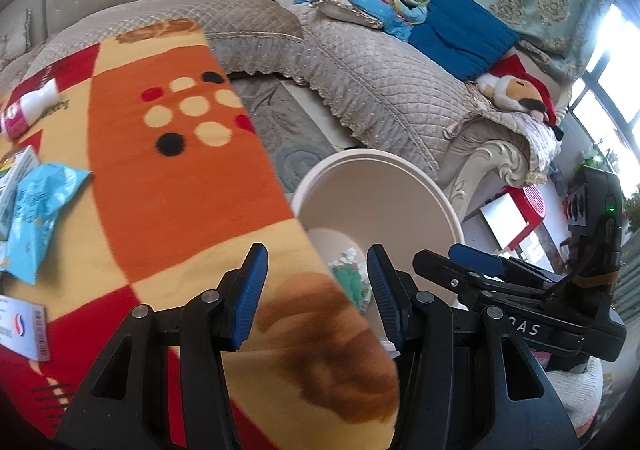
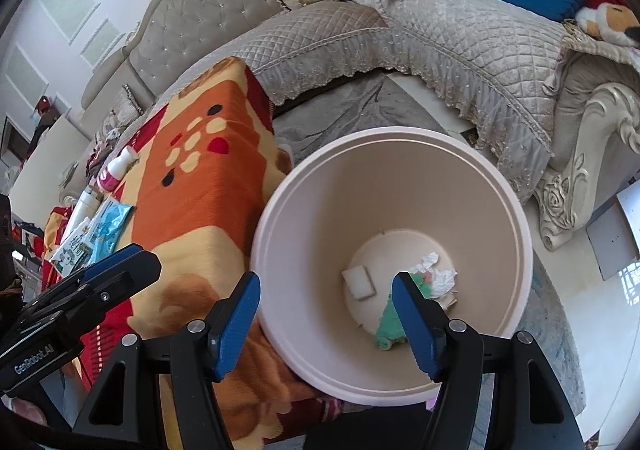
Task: Collect trash
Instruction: 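Move both grippers back over the blanket toward the boxes and bags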
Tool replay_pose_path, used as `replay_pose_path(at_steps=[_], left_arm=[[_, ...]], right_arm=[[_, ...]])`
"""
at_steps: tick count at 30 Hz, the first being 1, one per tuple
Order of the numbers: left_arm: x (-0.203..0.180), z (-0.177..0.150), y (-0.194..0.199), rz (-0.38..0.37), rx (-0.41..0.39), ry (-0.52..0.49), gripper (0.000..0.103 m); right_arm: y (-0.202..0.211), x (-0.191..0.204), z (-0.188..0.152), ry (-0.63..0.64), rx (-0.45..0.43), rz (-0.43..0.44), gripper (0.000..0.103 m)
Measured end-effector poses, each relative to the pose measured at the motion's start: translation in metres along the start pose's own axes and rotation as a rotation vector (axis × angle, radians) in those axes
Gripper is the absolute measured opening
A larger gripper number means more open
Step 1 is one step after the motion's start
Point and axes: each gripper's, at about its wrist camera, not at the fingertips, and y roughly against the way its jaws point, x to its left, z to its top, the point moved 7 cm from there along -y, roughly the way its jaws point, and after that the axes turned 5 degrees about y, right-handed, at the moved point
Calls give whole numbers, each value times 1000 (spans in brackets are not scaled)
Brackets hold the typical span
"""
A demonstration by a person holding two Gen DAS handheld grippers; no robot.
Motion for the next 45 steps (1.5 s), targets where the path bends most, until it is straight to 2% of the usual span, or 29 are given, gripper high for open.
replay_pose_path(at_steps=[15, 22, 29, 35, 40, 42, 45], left_arm=[[49, -8, 39, 51, -54, 17, 50], [82, -17, 59, 50, -60, 84, 50], [130, -33, 88, 93, -72, 148, 50], [183, -48, 117, 176, -96, 206, 50], [229, -51, 144, 243, -145, 264, 50], [246, -48, 152, 254, -160, 293, 55], [265, -44, 162, 242, -180, 337, 57]], right_arm=[[4, 61, 19, 61, -36, 33, 66], [5, 102, 28, 124, -44, 70, 68], [-1, 144, 29, 179, -38, 128, 68], [-17, 184, 22, 239, 0, 172, 69], [-35, 214, 17, 273, 42, 208, 69], [-41, 225, 16, 286, 52, 220, 69], [-51, 246, 17, 308, 70, 239, 69]])
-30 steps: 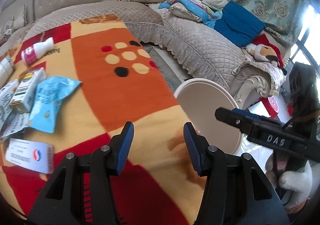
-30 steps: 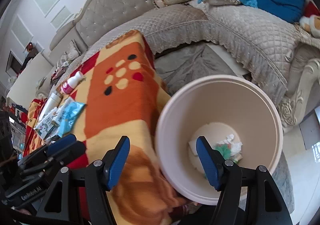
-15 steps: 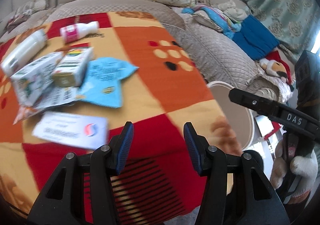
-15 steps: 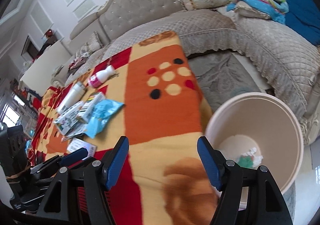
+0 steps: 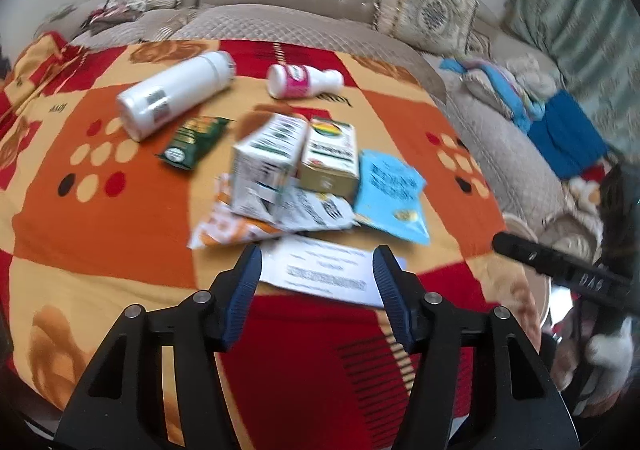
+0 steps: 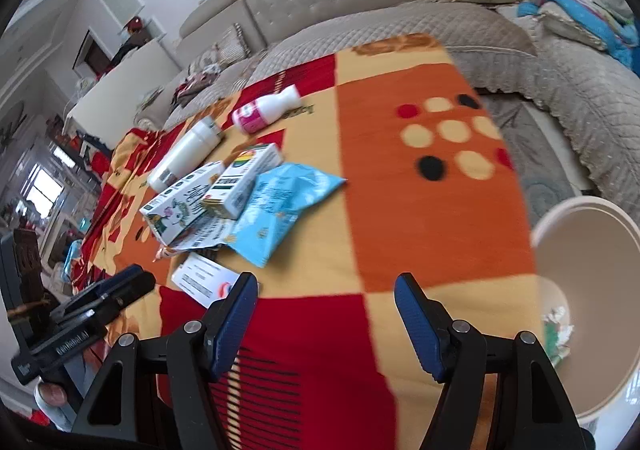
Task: Collect trash
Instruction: 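Move both grippers back over the blanket toward the boxes and bags, then grasp white-green milk carton with left gripper while right gripper grasps blue snack bag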
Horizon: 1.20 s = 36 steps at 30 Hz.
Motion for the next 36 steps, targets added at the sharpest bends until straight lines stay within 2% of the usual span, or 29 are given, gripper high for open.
replay_pose_path(at_steps=[8, 17, 18, 21, 25, 28, 33, 34, 36], left_arm=[[14, 35, -5, -10, 18, -3, 60], [18, 64, -30, 22, 43, -11, 61], [18, 66, -32, 22, 43, -11, 61], [19, 71, -34, 19, 38, 3, 61], [22, 77, -38, 20, 41, 20, 61], [22, 79, -40, 18, 43, 13, 61], [17, 78, -46, 7, 62, -11, 61], [14, 77, -48, 8, 67, -21, 61], [10, 76, -53, 9, 80, -40, 61]], right_arm=[[-44, 22, 20, 17, 43, 4, 69], [-84, 22, 46, -23, 77, -59, 69], [-88, 25, 48, -18, 79, -66, 70], [-100, 32, 48, 21, 98, -94, 80], [-118, 41, 41, 80, 141, -107, 80], [-118, 38, 38, 142, 146, -167, 80], [-97, 7, 35, 178, 155, -271, 80], [-92, 2, 35, 169, 157, -261, 80], [-82, -5, 35, 115, 147, -185, 80]])
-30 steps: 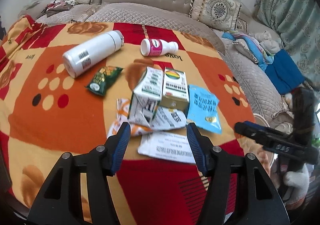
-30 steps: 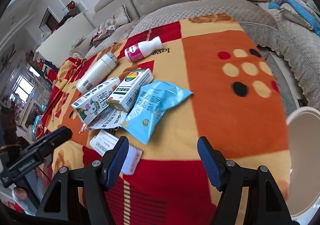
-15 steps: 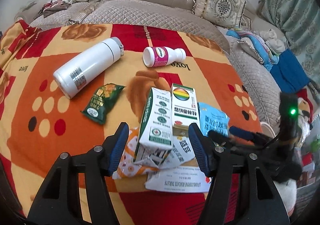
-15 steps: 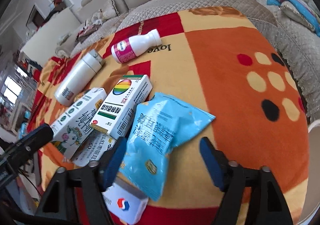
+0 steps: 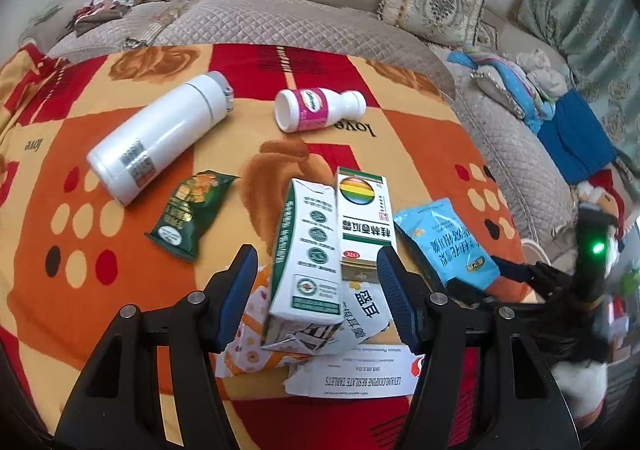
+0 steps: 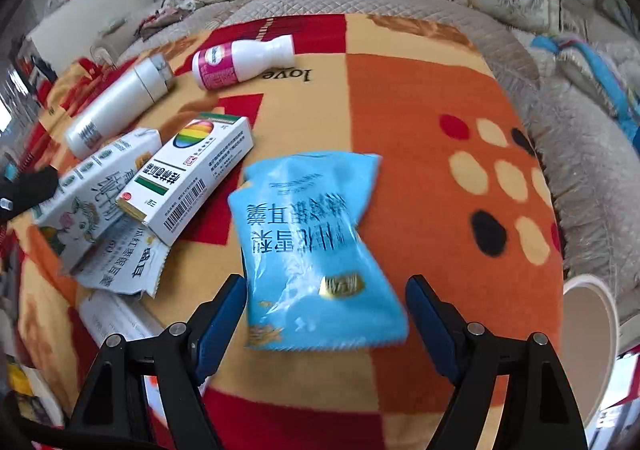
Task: Collect trash
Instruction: 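Grasp white-green milk carton with left gripper while right gripper grasps blue snack bag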
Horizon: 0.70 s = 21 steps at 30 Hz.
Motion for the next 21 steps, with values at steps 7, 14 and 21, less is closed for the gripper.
replay_pose_path(at_steps=[7, 14, 21], left_arm=[[-6, 1, -19, 102, 21, -89, 61], [3, 4, -42, 151, 61, -111, 60], [10, 1, -36, 127, 57, -85, 37]], right_arm=[[-3, 15, 19, 57, -27, 22, 82], [-33, 25, 29, 89, 6, 23, 82], [-28, 17, 28, 88, -65, 23, 62]])
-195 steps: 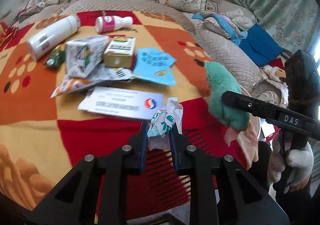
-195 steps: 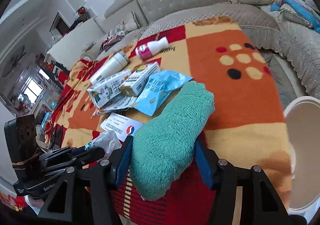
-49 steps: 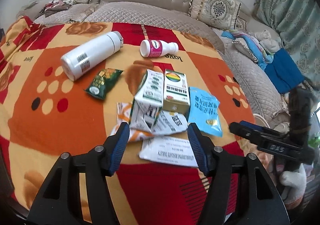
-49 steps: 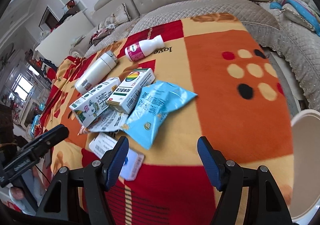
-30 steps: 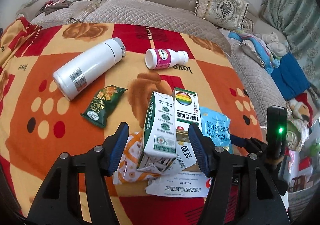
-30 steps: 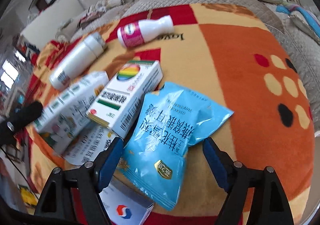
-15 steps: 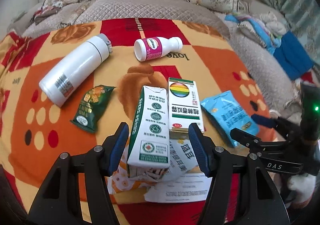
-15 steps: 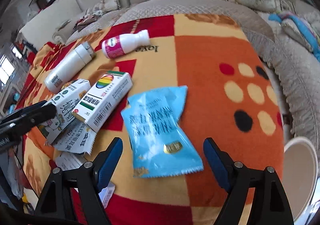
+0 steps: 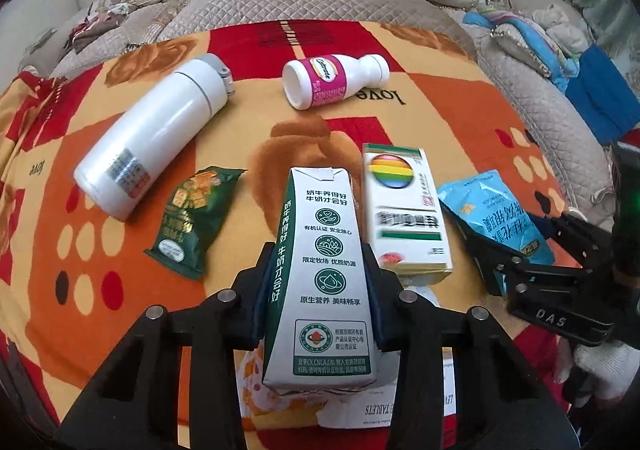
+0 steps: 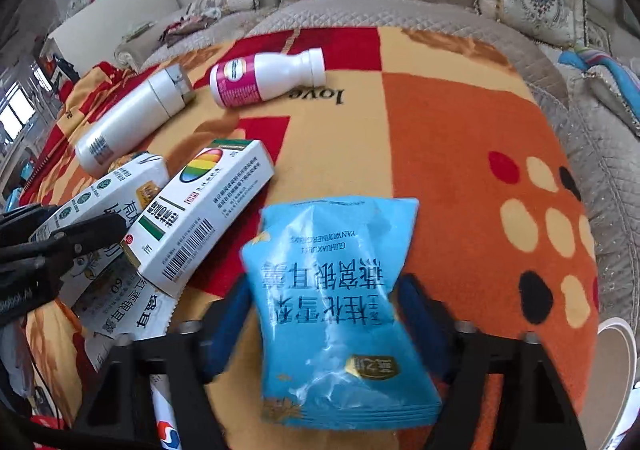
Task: Collect trash
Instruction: 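Grasp white-green milk carton with left gripper while right gripper grasps blue snack bag, then carry milk carton and blue bag over the white bin and release both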
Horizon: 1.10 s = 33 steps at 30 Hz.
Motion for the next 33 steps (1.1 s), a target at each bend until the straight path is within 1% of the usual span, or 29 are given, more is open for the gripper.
replay_pose_path(at_steps=[3, 6, 7, 10, 15, 17, 24, 33], left_arm=[[6, -1, 15, -15, -28, 45, 37], [5, -2, 39, -47, -82, 76, 37], [0, -4, 47, -67, -95, 74, 37], [-17, -10, 61, -94, -114, 52, 37], [-60, -25, 76, -144, -140, 2, 37], [-84, -32, 78, -175, -139, -32, 37], [-152, -49, 70, -214, -121, -118, 37], [-211, -66, 58, -242, -88, -188, 37]], right_arm=[[12, -4, -7, -10, -18, 13, 57], [27, -4, -14, 11, -40, 11, 55], [33, -4, -18, 11, -49, 17, 55], [49, -6, -27, -4, -74, 36, 55], [76, -12, -40, -27, -112, 52, 55], [88, -19, -45, -40, -133, 45, 55], [119, -58, -71, -111, -161, 3, 55], [145, -111, -108, -205, -171, -68, 55]])
